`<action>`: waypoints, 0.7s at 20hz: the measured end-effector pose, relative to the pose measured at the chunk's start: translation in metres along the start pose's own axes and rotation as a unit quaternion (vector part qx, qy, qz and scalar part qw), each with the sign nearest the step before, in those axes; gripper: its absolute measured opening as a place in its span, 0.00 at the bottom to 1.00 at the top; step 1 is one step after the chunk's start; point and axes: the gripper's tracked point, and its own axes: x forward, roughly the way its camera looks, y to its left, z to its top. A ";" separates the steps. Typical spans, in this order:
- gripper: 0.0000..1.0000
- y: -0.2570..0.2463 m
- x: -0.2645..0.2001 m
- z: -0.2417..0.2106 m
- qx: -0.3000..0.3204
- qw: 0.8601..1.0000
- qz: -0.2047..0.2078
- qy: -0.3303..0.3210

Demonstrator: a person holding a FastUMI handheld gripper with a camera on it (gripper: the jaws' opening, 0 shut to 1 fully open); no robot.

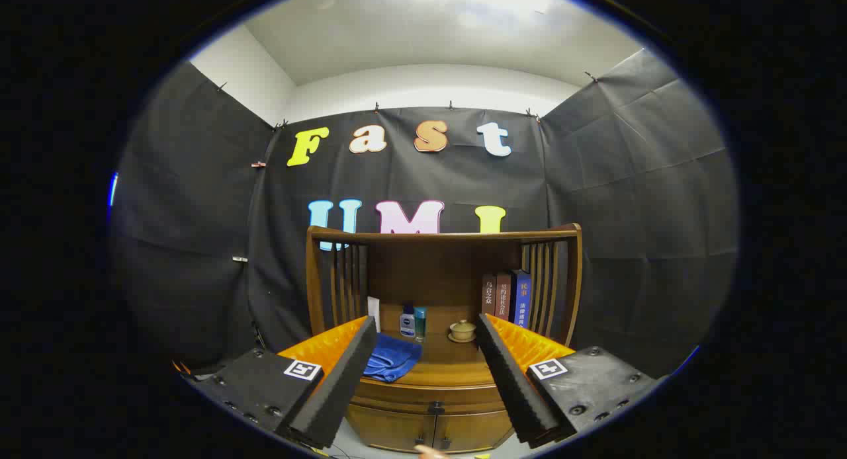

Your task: Pull open the drawer, take out the items inside it, and place them on the countertop above the cabinet.

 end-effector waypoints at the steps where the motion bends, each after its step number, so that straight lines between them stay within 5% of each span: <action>1: 0.99 0.001 0.000 0.001 0.001 1.000 0.001 0.000; 14: 0.99 0.009 0.000 0.006 0.000 1.000 0.015 -0.003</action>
